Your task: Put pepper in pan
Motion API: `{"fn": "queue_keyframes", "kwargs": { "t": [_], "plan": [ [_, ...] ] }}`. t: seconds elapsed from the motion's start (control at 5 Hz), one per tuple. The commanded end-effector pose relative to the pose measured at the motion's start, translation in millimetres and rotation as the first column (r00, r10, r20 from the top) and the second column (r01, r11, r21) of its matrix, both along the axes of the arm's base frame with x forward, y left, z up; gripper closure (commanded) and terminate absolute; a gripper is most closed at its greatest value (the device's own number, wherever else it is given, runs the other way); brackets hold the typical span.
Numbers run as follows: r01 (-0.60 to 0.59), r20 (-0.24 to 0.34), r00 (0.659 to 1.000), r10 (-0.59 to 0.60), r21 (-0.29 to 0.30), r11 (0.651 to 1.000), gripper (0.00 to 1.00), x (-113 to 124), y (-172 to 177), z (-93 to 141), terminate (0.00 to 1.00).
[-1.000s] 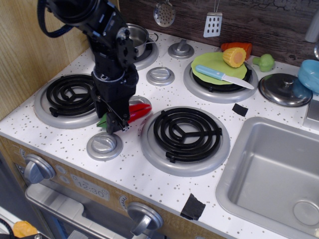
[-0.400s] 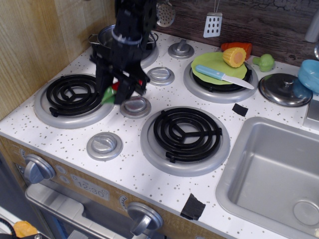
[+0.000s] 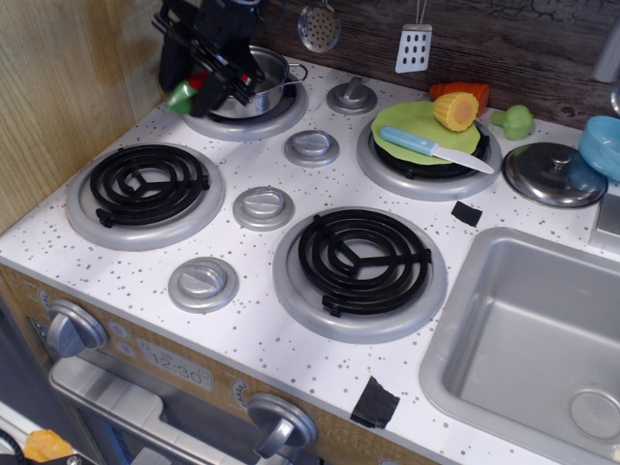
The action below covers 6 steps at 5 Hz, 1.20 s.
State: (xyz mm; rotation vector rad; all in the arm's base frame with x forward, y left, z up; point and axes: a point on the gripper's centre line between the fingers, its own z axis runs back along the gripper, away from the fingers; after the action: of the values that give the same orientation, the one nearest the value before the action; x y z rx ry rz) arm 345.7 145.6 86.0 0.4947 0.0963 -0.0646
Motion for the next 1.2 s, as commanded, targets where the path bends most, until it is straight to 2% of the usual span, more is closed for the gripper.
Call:
{"fn": "queue_keyframes", "kwargs": {
  "t": [0.0, 0.2, 0.4, 0.6, 1.0],
  "plan": [
    [0.163, -0.026, 0.987, -0.161, 0.08, 0.983, 1.0, 28.2, 26.8, 15.3, 0.0],
    [0.219, -0.04, 0.976, -0.216, 0.113, 0.969, 1.0, 49.0, 37.1, 16.7, 0.0],
    [0.279, -0.034, 0.96, -0.277, 0.144, 0.949, 1.0, 60.0, 39.9, 16.8, 0.0],
    [0.379, -0.034, 0.925, -0.379, 0.15, 0.913, 0.0, 63.8, 42.1, 20.2, 0.0],
    [0.379, -0.034, 0.925, -0.379, 0.15, 0.913, 0.0, 63.8, 42.1, 20.2, 0.0]
  ]
}}
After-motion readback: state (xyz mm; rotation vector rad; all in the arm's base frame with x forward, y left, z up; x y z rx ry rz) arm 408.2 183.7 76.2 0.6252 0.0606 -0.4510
